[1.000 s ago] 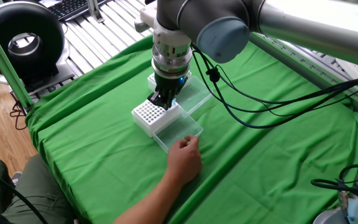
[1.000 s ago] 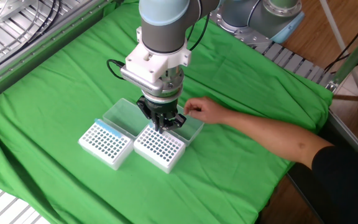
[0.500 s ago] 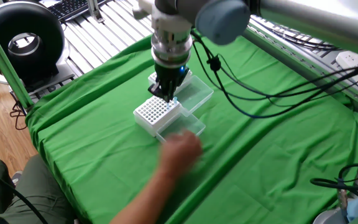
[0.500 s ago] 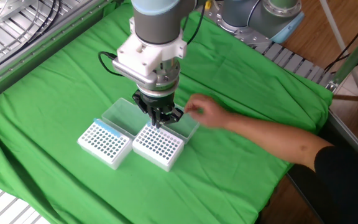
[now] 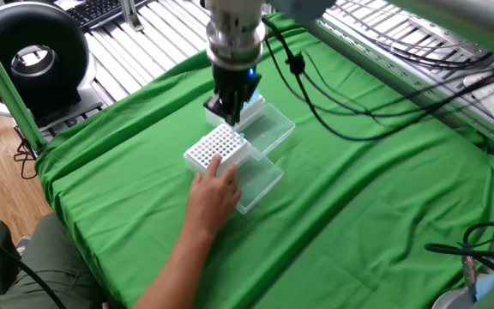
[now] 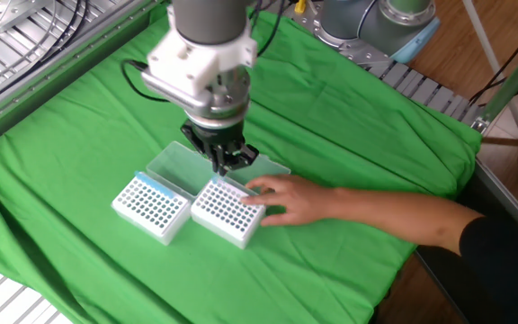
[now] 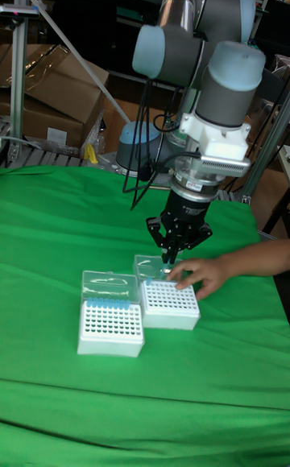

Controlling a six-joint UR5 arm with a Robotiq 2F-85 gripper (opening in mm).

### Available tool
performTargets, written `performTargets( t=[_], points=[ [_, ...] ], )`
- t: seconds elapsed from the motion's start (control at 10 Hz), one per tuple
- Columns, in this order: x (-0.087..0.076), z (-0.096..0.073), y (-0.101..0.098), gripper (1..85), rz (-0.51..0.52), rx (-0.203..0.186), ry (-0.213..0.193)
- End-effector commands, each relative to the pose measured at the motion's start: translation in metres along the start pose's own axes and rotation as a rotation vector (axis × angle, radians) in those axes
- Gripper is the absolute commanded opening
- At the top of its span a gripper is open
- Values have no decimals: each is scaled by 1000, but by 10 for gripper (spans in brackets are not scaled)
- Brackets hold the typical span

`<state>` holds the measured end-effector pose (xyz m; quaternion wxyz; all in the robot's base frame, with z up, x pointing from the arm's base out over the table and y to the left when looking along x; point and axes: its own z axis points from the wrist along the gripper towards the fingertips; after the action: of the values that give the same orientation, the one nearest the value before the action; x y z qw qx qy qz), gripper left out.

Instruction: Insert a medium pipette tip into the holder for medium pipette tips

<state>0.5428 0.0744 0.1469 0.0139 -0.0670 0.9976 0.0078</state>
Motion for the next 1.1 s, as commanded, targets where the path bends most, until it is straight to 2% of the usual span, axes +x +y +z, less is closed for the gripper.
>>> performTargets(
  t=[0.0,0.1,0.2,0.6,1.0],
  points=[
    [-6,-29,-4,27,-21,-14,19],
    [-11,-34,-11,23,-43,5,16],
    [-23,-32,-20,20,-75,26,-5],
    [-56,-10,-41,20,-128,44,-47],
    [-70,14,-54,20,-153,47,-87]
  ],
)
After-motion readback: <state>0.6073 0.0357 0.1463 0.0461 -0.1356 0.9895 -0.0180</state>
